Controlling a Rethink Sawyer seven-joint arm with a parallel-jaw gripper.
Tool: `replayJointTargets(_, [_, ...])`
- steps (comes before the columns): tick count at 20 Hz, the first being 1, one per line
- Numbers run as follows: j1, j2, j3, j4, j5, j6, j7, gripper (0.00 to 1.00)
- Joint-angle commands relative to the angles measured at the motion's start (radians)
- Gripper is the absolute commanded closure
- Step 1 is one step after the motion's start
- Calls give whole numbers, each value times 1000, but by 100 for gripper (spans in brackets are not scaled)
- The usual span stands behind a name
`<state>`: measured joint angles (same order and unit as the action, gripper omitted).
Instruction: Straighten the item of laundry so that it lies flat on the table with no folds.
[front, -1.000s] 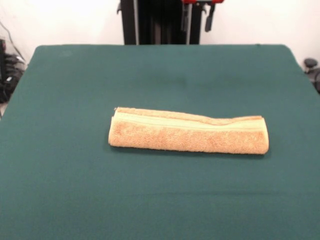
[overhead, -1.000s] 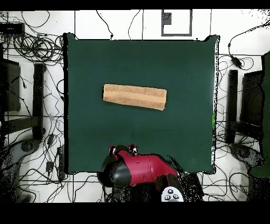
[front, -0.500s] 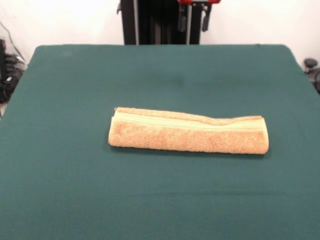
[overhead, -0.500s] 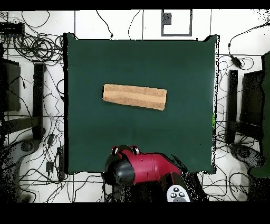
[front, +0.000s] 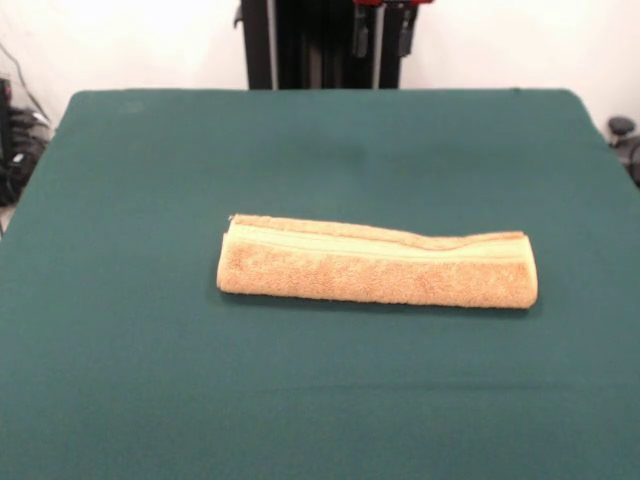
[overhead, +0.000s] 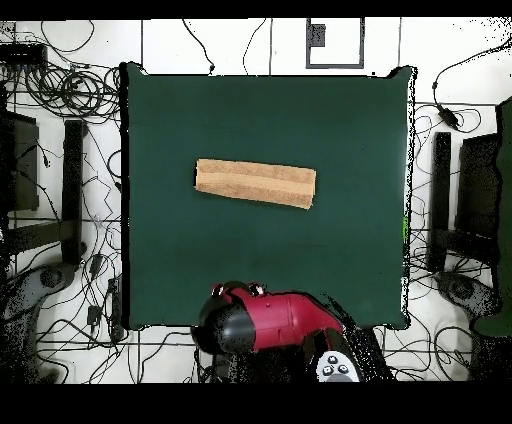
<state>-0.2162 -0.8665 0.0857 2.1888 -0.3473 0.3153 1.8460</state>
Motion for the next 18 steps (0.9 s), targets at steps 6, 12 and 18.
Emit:
replayJointTargets(6, [69, 141, 79, -178, 42, 131, 58, 0])
replayJointTargets(12, [84, 245, 62, -321, 41, 143, 63, 0])
replayJointTargets(18, [80, 321, 64, -435, 48, 171, 61, 0])
